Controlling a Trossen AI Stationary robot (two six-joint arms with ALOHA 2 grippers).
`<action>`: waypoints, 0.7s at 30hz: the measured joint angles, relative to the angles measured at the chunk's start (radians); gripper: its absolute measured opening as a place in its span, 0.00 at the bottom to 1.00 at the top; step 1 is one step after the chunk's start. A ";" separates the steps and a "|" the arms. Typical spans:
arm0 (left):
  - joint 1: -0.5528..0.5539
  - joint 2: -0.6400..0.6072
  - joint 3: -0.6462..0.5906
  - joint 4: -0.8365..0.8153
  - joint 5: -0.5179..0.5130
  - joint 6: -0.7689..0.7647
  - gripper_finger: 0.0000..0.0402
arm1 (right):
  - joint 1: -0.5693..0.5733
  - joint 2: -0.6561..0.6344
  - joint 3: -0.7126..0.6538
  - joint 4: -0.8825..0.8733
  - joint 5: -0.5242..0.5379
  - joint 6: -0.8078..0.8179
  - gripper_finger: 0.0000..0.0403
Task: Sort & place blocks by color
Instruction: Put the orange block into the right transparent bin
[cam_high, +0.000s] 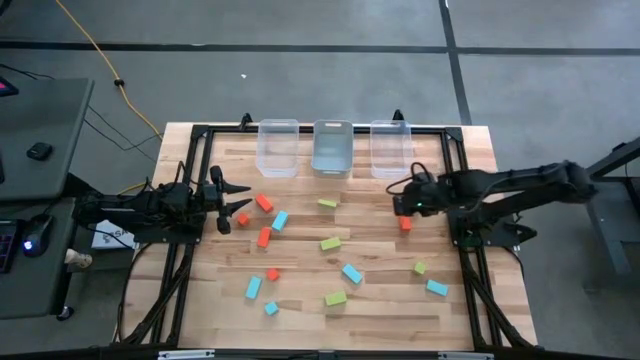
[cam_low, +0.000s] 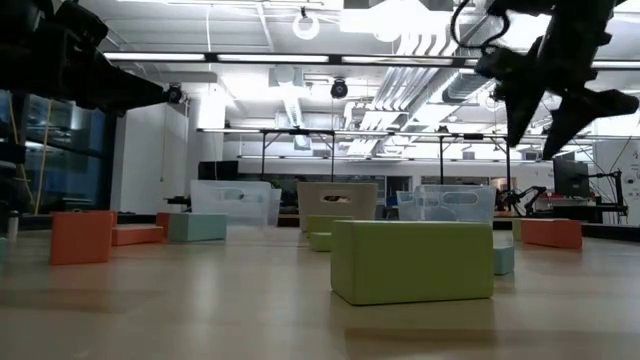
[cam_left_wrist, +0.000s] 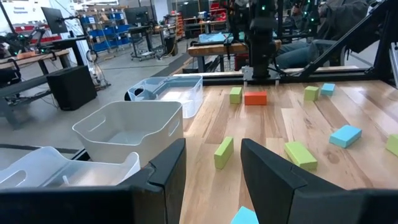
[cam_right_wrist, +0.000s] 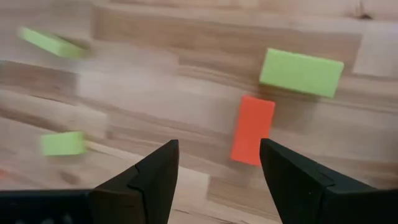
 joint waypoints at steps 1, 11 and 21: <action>0.000 0.000 0.000 0.000 0.000 0.000 0.33 | 0.001 0.022 0.000 -0.003 -0.010 0.000 0.54; 0.000 0.000 0.000 0.000 0.000 -0.002 0.33 | 0.003 0.212 0.000 -0.005 -0.070 0.000 0.54; 0.000 0.000 0.000 0.001 0.000 -0.012 0.33 | 0.003 0.309 0.000 -0.001 -0.060 0.003 0.54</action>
